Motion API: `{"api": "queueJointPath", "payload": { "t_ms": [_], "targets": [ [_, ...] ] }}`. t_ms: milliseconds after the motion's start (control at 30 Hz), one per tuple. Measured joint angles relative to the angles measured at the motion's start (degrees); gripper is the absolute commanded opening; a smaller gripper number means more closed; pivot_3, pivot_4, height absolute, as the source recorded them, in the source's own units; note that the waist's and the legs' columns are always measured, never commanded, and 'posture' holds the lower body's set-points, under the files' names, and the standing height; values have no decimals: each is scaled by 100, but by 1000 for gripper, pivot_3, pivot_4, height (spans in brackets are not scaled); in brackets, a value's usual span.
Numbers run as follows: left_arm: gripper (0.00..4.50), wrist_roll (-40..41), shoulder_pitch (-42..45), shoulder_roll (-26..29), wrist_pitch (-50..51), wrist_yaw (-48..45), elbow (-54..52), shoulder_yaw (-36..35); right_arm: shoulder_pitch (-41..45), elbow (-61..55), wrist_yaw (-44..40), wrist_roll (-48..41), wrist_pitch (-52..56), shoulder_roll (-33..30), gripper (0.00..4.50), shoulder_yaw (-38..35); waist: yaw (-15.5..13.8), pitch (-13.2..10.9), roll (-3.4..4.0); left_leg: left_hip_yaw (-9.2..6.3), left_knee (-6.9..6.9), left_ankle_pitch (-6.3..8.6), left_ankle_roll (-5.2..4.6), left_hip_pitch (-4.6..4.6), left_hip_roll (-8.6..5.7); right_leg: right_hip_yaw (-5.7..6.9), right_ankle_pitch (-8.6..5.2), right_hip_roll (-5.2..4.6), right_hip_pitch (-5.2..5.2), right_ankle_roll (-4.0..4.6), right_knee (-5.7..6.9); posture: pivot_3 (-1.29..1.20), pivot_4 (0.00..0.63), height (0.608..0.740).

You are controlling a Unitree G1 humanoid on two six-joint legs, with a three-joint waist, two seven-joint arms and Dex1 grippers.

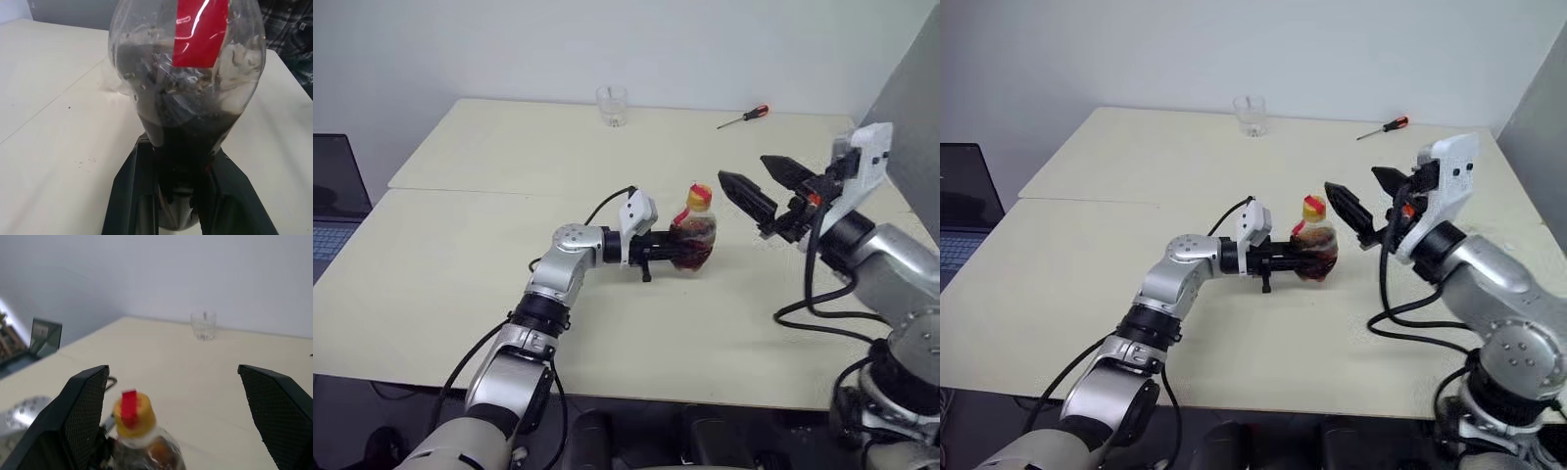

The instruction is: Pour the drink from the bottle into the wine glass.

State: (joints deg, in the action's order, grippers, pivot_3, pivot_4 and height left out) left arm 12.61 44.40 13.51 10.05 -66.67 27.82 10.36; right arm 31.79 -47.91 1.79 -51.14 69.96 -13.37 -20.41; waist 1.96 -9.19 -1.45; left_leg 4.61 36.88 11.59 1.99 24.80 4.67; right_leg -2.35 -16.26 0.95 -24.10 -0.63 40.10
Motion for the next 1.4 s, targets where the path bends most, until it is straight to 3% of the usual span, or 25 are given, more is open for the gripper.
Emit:
{"api": "queueJointPath", "payload": {
  "t_ms": [167,400,800,1400],
  "targets": [
    [585,-50,101,-39,-216,-25,301,3,182,-240,998,47,269,616,4500,746,-10,1,-1,2,2,0,0,6,-3,2,1,-4,2,1,-10,0,150,740],
    [584,-63,196,-32,-334,-25,455,0,22,257,1332,744,201,474,4500,1256,-13,2,-3,4,0,0,-1,9,-4,3,5,-5,1,8,-15,0,150,740],
    [582,-132,-134,267,-170,82,28,-4,-41,795,1106,1412,-351,722,4500,1621,14,2,-3,0,-3,0,-1,8,0,5,0,-1,-1,0,-13,0,150,740],
    [581,-127,-257,286,9,226,-330,-3,318,1603,549,1857,-826,865,4500,1945,-5,2,-3,4,-4,0,-1,9,0,3,0,-3,-1,0,-16,0,150,740]
  ]
}}
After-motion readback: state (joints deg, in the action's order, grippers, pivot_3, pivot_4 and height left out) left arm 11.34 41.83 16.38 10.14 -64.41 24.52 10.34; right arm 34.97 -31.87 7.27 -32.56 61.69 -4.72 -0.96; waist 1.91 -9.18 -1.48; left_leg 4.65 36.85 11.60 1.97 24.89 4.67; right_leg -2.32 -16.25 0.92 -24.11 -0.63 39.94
